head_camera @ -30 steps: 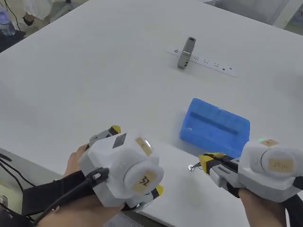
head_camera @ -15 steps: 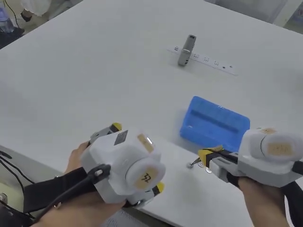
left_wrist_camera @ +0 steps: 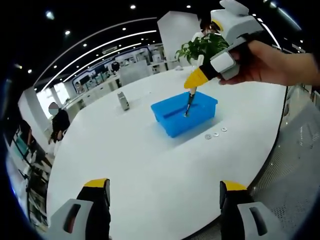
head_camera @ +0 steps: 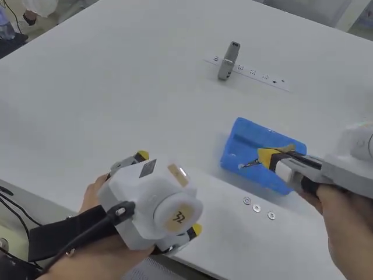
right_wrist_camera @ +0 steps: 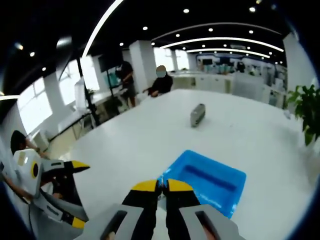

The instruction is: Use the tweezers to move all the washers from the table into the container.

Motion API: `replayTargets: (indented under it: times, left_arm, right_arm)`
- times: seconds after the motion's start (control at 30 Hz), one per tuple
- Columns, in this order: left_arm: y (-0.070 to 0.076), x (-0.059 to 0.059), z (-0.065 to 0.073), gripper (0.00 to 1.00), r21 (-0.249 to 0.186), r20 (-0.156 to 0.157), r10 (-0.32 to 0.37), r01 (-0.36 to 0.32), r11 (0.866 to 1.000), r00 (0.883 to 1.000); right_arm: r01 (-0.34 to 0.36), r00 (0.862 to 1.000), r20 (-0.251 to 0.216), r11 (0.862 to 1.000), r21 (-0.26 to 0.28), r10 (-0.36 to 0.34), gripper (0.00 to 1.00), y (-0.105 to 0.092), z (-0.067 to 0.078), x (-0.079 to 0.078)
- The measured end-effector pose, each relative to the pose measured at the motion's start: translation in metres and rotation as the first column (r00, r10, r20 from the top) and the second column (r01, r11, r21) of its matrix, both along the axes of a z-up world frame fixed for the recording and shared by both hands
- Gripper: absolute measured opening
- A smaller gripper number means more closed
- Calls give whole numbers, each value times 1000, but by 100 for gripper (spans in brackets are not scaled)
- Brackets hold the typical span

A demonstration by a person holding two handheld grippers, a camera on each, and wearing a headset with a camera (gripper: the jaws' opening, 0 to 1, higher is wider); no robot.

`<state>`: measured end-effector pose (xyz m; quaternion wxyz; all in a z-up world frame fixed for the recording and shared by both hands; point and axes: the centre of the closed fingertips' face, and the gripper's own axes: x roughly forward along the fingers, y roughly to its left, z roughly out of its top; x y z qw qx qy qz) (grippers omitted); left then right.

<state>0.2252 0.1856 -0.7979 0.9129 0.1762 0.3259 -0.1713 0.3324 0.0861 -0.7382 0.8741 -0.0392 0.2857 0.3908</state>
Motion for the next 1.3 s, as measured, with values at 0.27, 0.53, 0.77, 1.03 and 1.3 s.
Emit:
replayTargets:
  times: [0.27, 0.53, 0.77, 1.03, 1.3]
  left_arm:
    - [1, 0, 0, 92, -1, -1, 4, -4, 1000, 1000]
    - [1, 0, -1, 92, 3, -2, 4, -4, 1000, 1000]
    - [2, 0, -1, 92, 7, -6, 5, -5, 1000, 1000]
    - [3, 0, -1, 91, 11, -8, 7, -7, 1000, 1000]
    - [2, 0, -2, 91, 17, -11, 3, -3, 1000, 1000]
  right_arm:
    - [-7, 1000, 26, 1000, -7, 7, 1, 5, 4, 13]
    - [17, 999, 46, 998, -55, -14, 1, 6, -14, 37]
    - [16, 1000, 15, 994, -109, -15, 1, 8, -44, 48]
    - [6, 1000, -12, 987, -161, -8, 1, 10, -66, 47]
    - [6, 1000, -6, 985, -170, -7, 2, 11, -68, 51]
